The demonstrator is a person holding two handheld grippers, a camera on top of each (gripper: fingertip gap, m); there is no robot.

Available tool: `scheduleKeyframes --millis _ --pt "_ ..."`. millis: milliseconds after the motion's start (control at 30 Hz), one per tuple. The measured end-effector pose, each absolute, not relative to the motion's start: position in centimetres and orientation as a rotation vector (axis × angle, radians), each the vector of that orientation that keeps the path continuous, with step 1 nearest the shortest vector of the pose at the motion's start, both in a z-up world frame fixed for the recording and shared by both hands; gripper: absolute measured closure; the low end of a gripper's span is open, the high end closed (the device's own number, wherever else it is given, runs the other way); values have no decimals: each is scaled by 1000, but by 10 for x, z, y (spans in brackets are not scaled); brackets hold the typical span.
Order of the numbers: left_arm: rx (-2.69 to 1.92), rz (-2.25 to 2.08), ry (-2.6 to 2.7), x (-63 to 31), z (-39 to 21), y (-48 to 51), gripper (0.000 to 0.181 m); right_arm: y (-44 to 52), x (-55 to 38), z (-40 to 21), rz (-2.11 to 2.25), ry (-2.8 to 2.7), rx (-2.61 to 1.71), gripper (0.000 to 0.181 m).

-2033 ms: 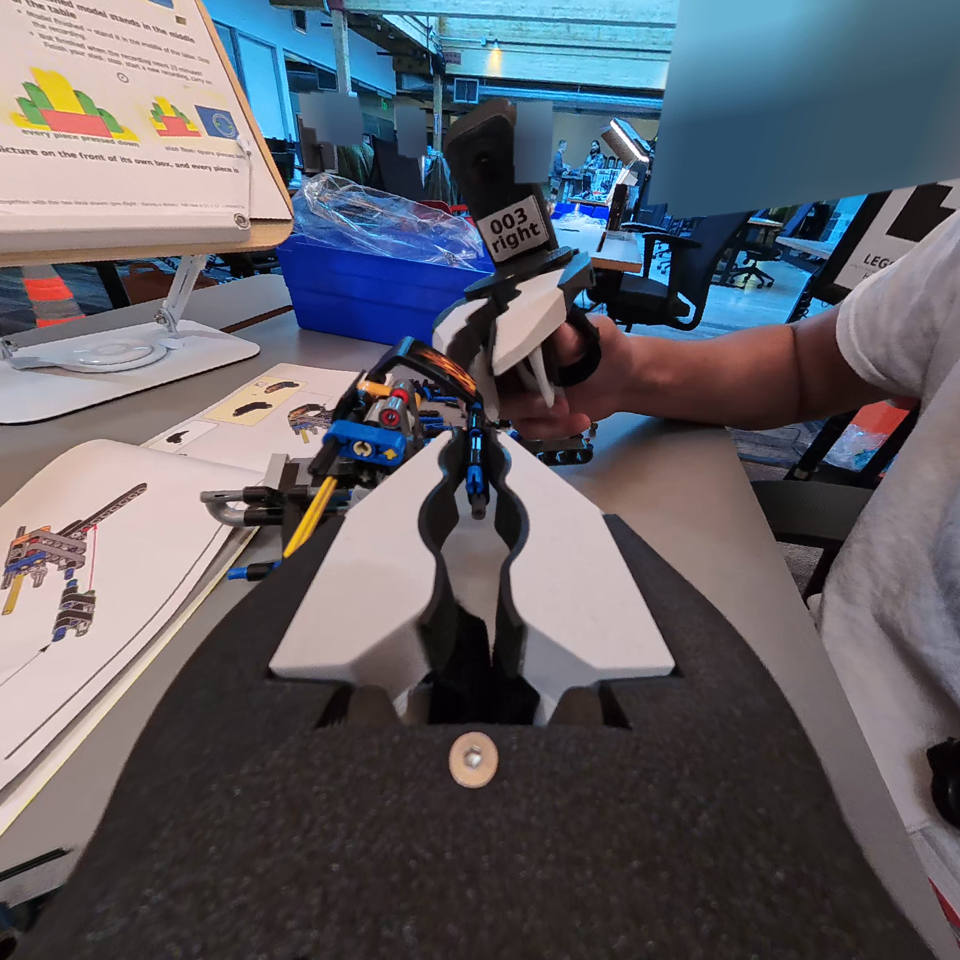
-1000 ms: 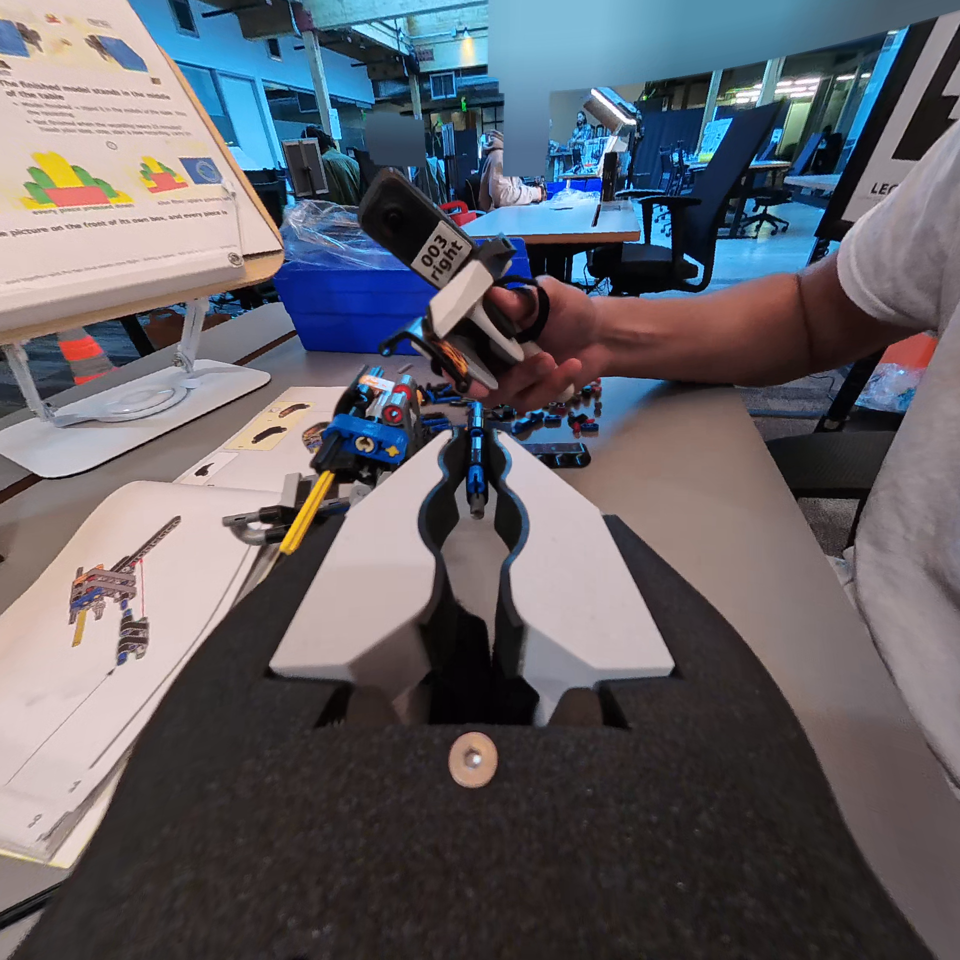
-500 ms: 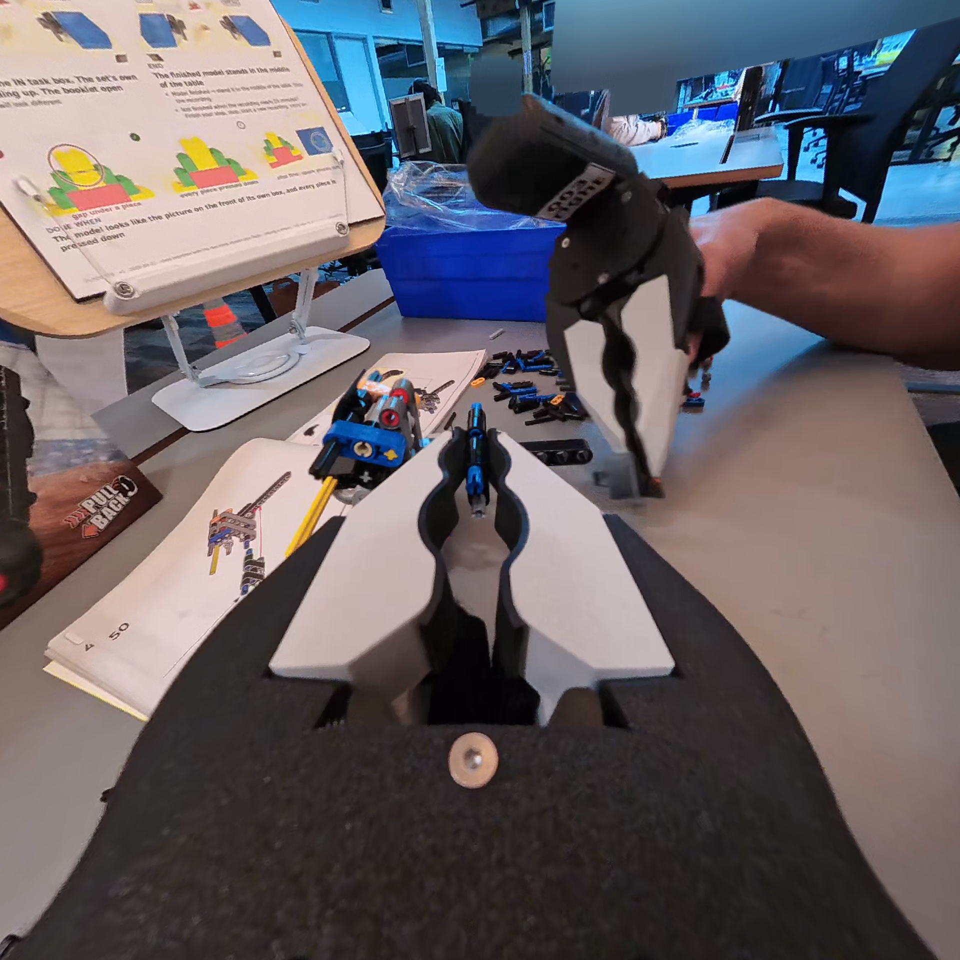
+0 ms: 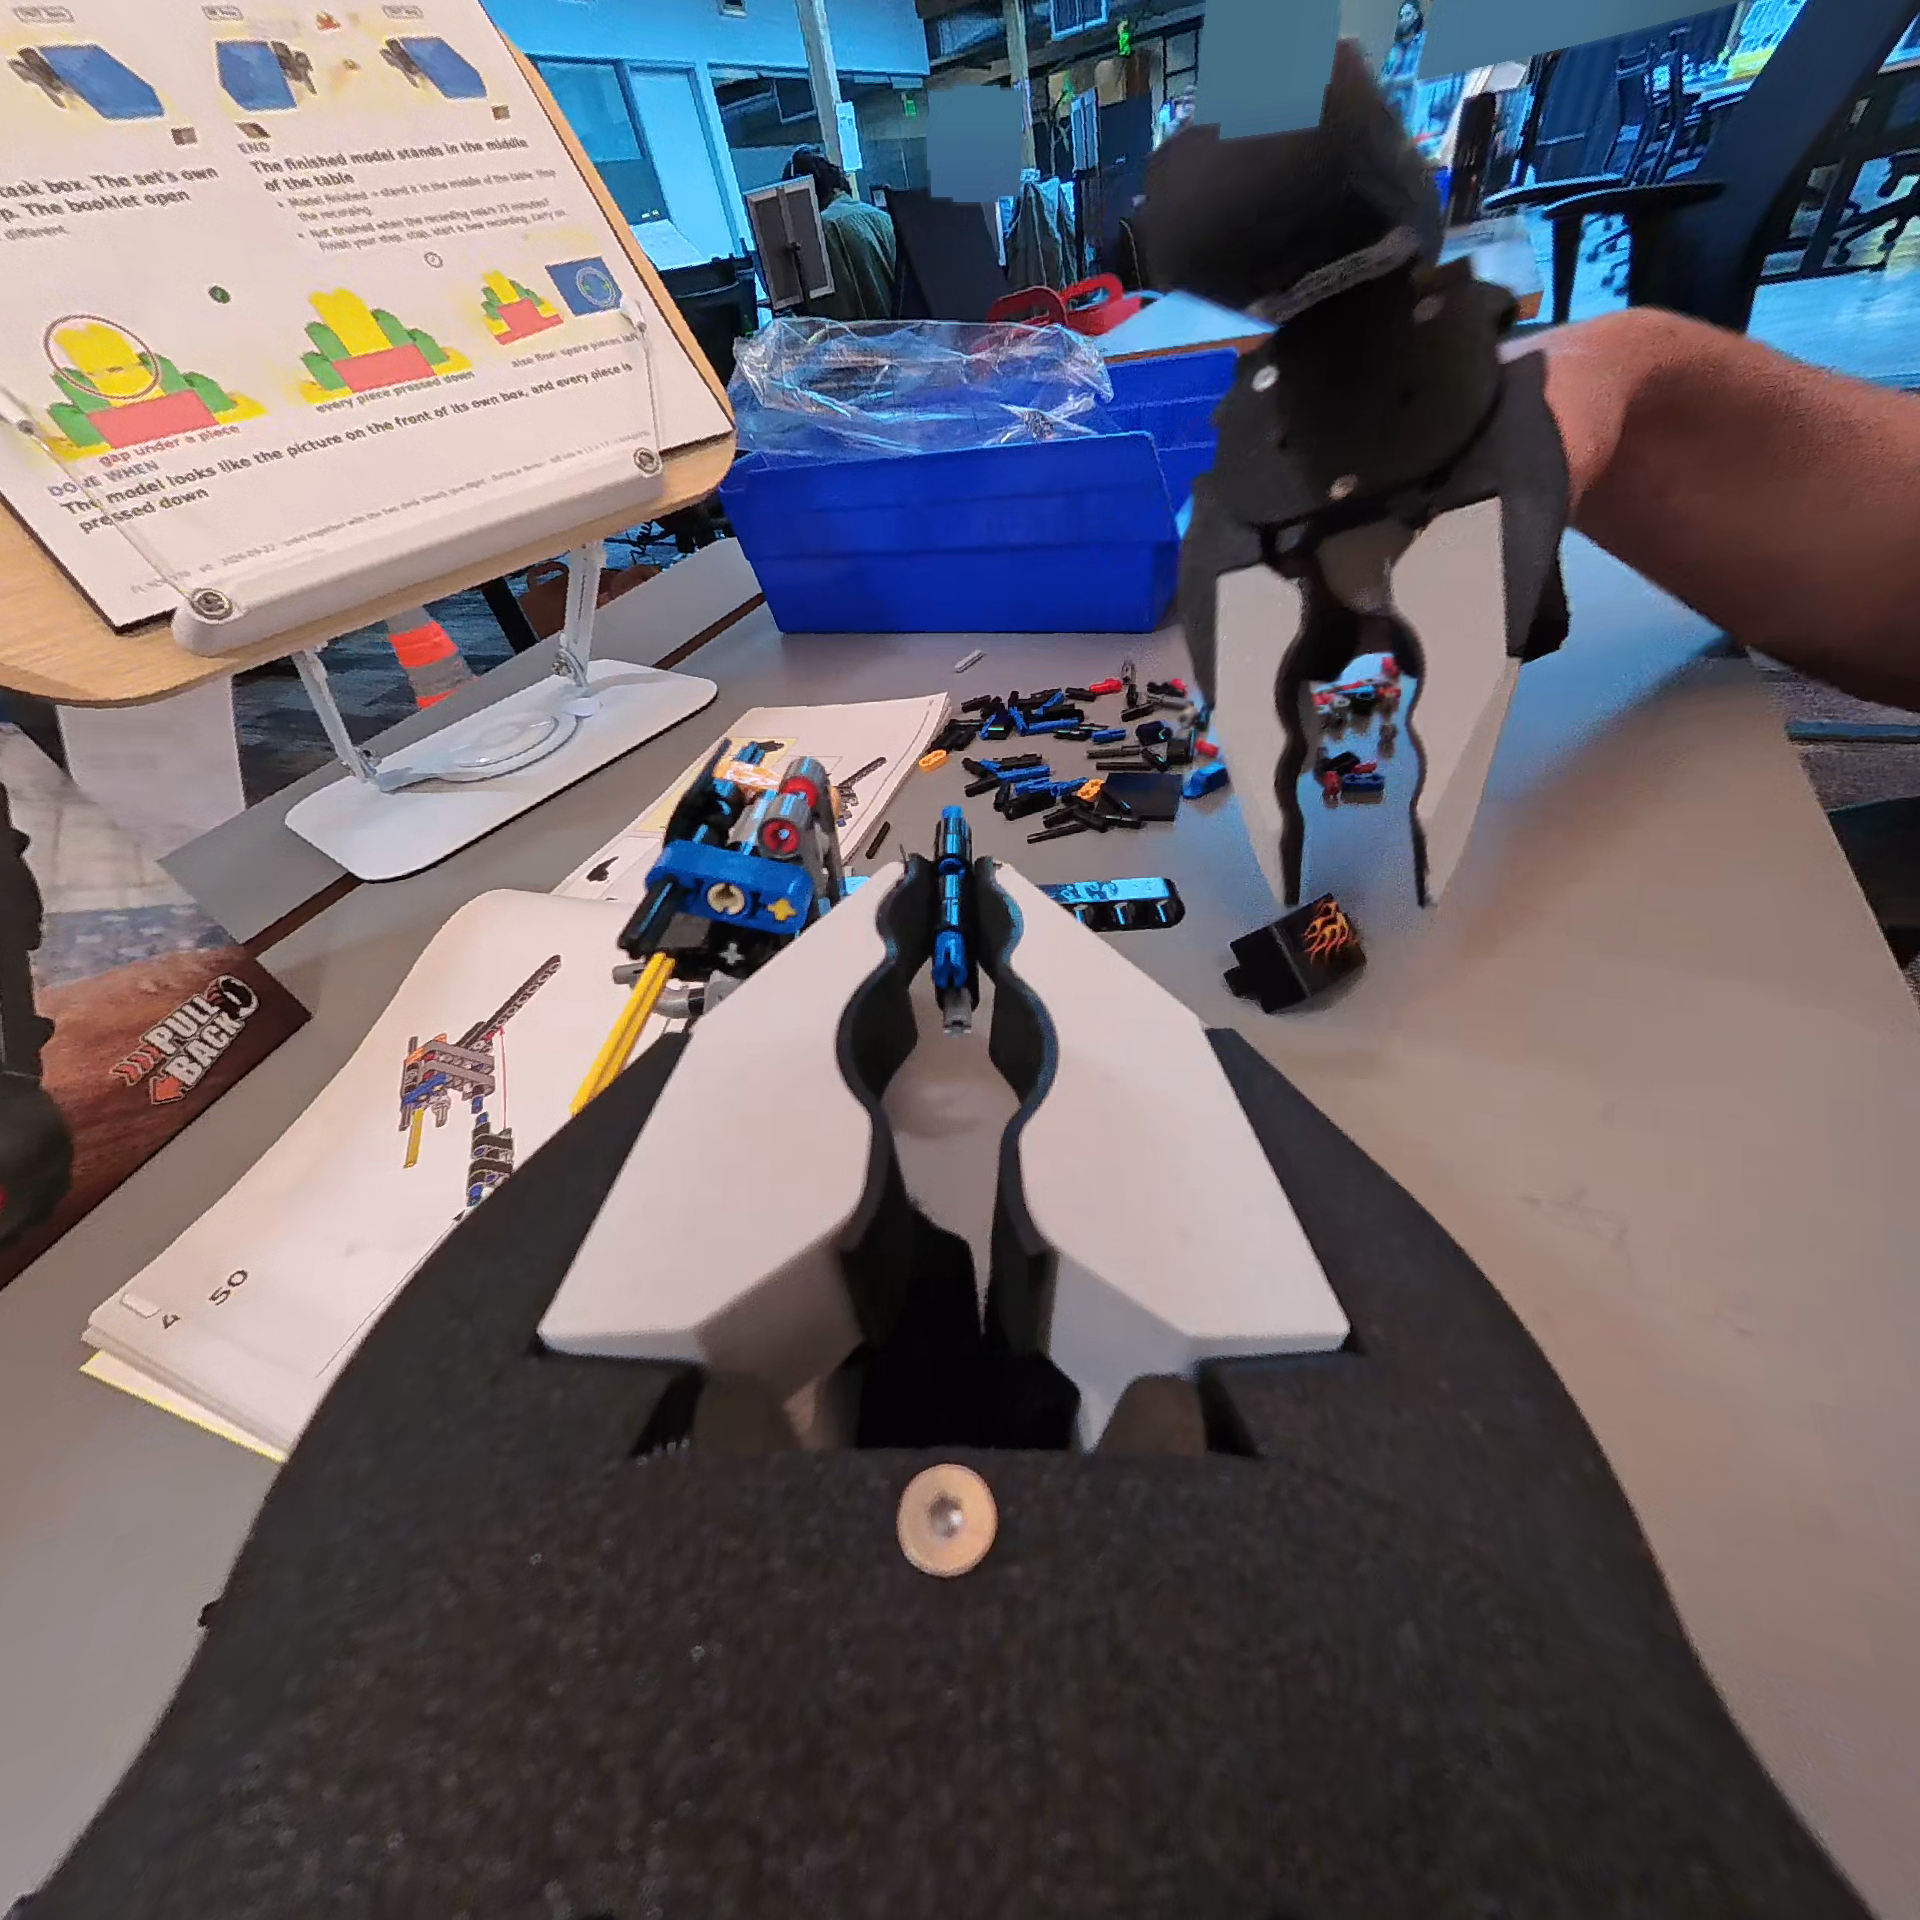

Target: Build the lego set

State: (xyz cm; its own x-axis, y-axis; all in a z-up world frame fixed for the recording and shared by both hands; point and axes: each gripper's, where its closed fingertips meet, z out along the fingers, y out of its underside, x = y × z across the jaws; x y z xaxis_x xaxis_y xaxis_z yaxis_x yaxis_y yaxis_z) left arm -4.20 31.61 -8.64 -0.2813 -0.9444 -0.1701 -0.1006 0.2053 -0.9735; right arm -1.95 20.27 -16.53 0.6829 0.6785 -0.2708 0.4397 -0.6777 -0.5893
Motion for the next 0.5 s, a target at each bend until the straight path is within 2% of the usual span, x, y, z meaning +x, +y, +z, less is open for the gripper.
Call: scheduleKeyframes --millis 200,500 --pt "-1007 -1202 1612 -42 -88 311 176 190 -17 -180 425 -730 -2405 142" --pt "-1010 -1199 1612 -43 -88 311 176 196 -91 -162 786 -661 -2185 139"
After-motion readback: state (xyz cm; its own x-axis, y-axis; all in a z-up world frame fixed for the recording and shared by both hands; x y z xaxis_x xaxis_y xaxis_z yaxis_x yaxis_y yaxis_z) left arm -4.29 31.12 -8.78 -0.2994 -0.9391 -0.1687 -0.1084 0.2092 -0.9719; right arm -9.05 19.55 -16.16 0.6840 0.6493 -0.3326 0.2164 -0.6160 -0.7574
